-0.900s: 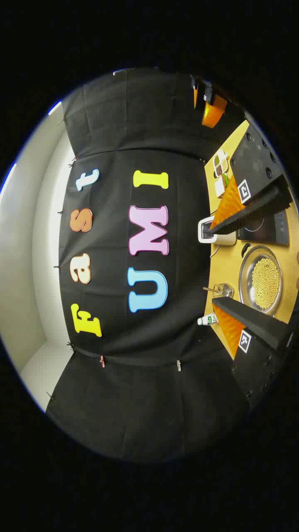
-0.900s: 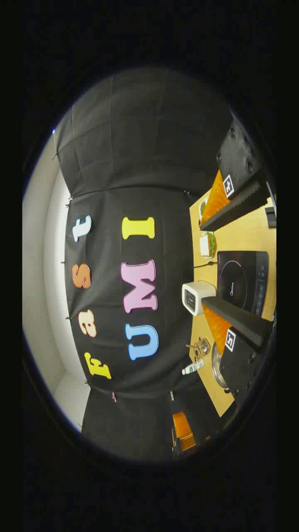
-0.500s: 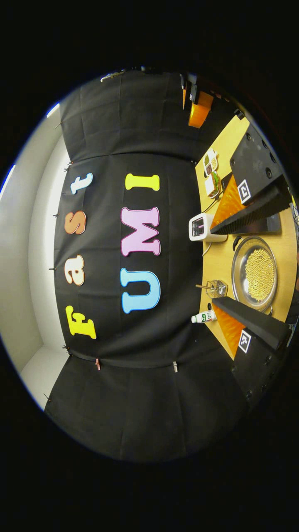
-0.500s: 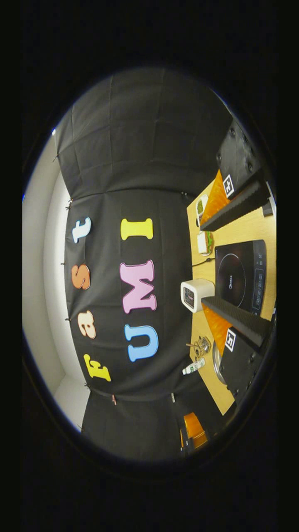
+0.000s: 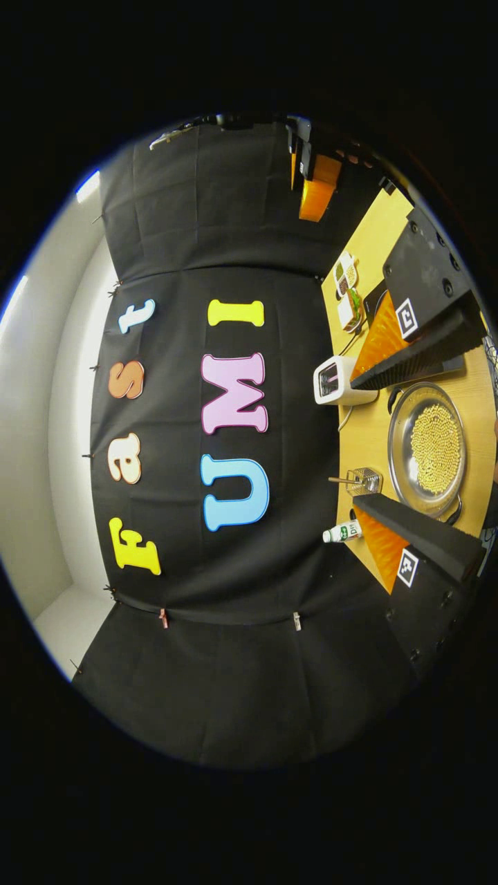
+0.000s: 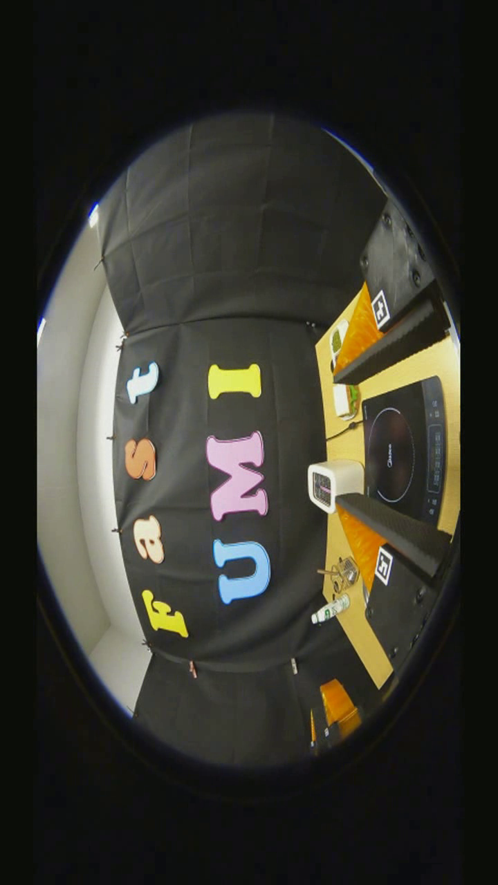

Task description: First push the handle of the pot to place it horizontally, then grasp the pot with both hands and set it on the induction cooktop.

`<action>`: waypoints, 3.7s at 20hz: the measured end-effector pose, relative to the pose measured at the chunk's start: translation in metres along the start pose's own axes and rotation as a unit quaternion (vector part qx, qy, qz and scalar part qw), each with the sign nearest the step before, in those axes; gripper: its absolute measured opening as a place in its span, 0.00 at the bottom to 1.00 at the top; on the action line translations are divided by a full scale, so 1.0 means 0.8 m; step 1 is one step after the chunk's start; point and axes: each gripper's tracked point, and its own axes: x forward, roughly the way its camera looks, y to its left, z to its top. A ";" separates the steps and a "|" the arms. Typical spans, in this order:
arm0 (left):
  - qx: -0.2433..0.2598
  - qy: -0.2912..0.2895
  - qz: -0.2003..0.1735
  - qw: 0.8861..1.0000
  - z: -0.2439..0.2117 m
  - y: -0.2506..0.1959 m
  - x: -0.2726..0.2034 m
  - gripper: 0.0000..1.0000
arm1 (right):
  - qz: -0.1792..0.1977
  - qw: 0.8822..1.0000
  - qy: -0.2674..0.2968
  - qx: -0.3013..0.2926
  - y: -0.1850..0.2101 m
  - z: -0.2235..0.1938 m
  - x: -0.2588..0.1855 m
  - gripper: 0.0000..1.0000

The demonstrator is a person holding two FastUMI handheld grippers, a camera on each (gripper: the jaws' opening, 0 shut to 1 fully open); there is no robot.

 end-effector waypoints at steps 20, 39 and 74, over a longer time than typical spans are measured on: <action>-0.007 0.094 -0.059 0.994 -0.061 0.044 0.047 0.57 | -0.031 0.999 0.002 -0.024 0.020 -0.015 -0.025 0.98; -0.075 0.251 -0.080 0.962 -0.219 0.054 0.018 0.05 | -0.026 0.998 0.047 -0.026 0.021 -0.059 -0.030 0.98; -0.095 0.417 -0.050 0.902 -0.402 0.147 0.066 0.05 | -0.062 0.990 0.124 -0.025 -0.012 -0.114 -0.056 0.97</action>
